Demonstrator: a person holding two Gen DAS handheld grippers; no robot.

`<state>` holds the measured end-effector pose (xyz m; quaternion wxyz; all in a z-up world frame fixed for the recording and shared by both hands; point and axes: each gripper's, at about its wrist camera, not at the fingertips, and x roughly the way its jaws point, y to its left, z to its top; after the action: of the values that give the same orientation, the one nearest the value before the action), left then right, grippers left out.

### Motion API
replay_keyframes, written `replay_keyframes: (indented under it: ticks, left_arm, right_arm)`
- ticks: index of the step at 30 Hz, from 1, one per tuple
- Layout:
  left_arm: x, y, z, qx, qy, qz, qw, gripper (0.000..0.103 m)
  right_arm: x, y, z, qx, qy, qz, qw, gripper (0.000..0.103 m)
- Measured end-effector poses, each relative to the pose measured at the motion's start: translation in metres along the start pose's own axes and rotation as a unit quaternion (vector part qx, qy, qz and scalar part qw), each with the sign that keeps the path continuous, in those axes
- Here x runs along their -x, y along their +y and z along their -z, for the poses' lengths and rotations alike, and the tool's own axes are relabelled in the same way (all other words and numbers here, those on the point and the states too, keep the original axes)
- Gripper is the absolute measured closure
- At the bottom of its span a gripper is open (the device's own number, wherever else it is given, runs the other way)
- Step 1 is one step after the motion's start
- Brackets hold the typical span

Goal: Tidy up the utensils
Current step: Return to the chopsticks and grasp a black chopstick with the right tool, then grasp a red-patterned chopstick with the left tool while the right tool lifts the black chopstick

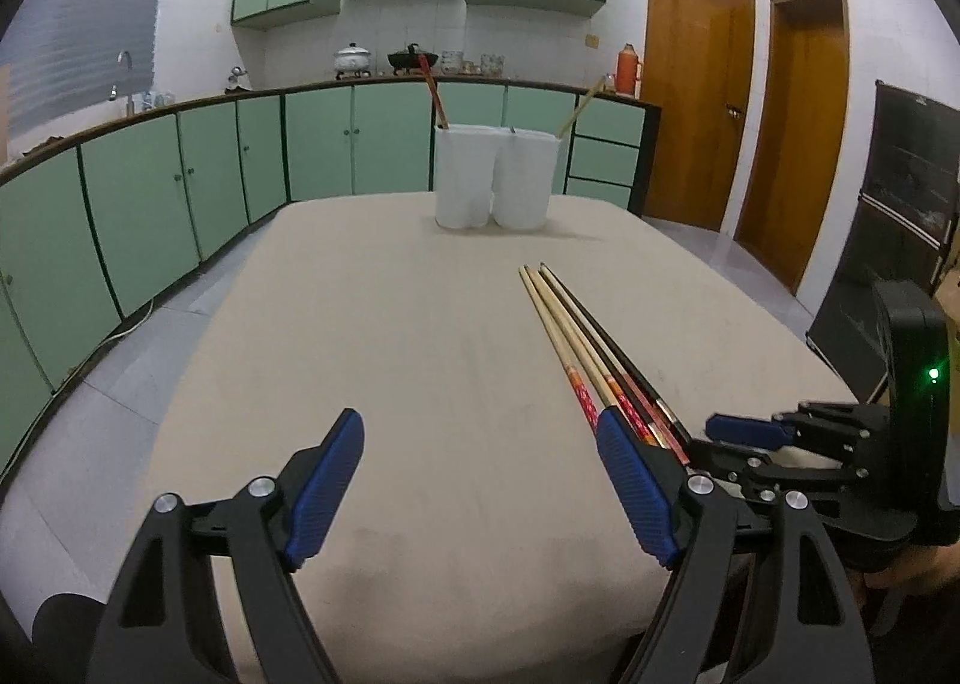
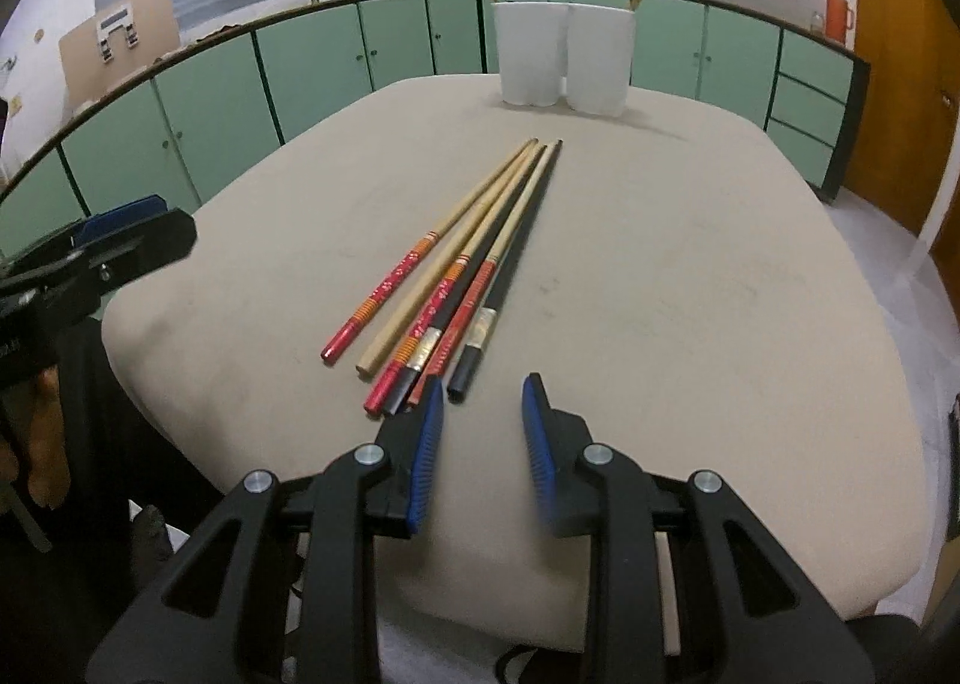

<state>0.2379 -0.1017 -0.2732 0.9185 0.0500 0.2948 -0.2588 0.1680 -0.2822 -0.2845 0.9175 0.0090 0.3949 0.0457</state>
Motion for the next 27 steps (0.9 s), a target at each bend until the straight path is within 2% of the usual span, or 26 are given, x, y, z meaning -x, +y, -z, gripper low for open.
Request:
replay_keyframes:
  ticks: [3, 5, 6, 13, 21, 24, 27]
  left_arm:
    - [-0.004, -0.006, 0.004, -0.013, 0.009, 0.006, 0.9999, 0.026]
    - [-0.008, -0.013, 0.006, -0.023, 0.015, 0.010, 0.9996, 0.027]
    - [-0.011, -0.016, 0.008, -0.028, 0.019, 0.013, 0.9994, 0.027]
    - [-0.033, -0.043, 0.014, -0.062, 0.043, 0.027, 0.9968, 0.032]
    - [-0.054, -0.053, 0.019, -0.073, 0.071, 0.010, 0.9947, 0.040]
    - [-0.055, -0.049, 0.017, -0.065, 0.066, -0.001, 0.9957, 0.052]
    - [-0.058, -0.044, 0.015, -0.050, 0.060, -0.004, 0.9969, 0.075]
  right_arm:
    - [-0.004, -0.004, -0.003, 0.001, -0.005, 0.002, 1.000, 0.080]
    - [-0.005, -0.011, -0.004, -0.008, -0.005, 0.005, 1.000, 0.095]
    - [-0.005, -0.016, -0.004, -0.012, -0.005, 0.005, 1.000, 0.096]
    - [0.000, -0.042, -0.001, -0.044, -0.012, 0.015, 0.999, 0.097]
    - [0.002, -0.048, 0.003, -0.054, -0.018, 0.022, 0.998, 0.097]
    - [0.002, -0.053, 0.004, -0.067, -0.021, 0.037, 0.997, 0.097]
    - [0.001, -0.054, 0.005, -0.074, -0.025, 0.050, 0.996, 0.096]
